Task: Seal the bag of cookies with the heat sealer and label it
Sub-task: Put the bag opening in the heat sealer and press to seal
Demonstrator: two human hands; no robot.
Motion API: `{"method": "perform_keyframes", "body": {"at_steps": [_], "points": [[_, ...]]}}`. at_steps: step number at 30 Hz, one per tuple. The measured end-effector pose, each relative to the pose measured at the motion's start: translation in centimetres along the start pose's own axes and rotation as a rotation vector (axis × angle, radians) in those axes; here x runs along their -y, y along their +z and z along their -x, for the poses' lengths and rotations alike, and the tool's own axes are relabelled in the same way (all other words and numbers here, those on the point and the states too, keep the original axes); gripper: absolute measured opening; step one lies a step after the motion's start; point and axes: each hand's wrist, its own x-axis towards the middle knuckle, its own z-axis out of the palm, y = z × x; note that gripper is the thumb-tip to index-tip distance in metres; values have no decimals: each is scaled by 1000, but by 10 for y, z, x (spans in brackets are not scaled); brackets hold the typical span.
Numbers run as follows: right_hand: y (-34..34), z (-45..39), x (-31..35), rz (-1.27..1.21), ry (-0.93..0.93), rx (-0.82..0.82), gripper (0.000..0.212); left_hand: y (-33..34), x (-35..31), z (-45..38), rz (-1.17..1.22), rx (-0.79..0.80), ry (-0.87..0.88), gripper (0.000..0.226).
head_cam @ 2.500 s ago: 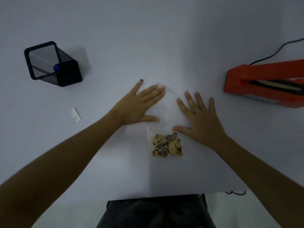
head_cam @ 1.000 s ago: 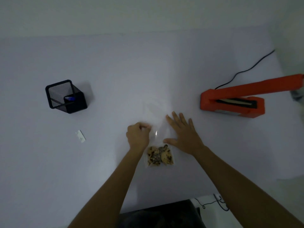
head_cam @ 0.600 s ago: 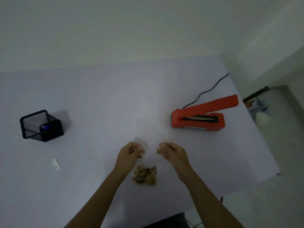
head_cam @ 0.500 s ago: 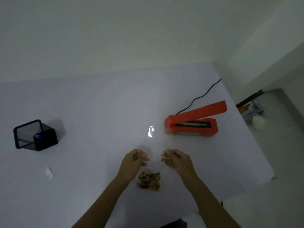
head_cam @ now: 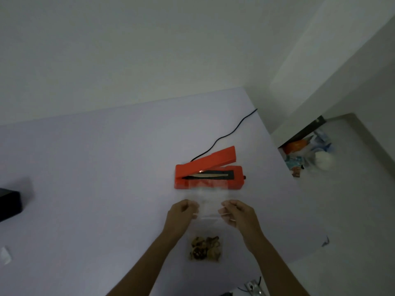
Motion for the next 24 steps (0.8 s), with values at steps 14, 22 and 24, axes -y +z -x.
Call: {"method": "perform_keyframes", "body": {"at_steps": [14, 22, 24], "points": [[-10, -37, 3, 36, 70, 67, 14, 25, -17, -35, 14, -141, -18, 24], [-9, -45, 6, 47, 74, 88, 15, 27, -20, -42, -42, -162, -17, 20], [-9, -46, 6, 56, 78, 88, 15, 27, -20, -44, -48, -161, -27, 22]]}}
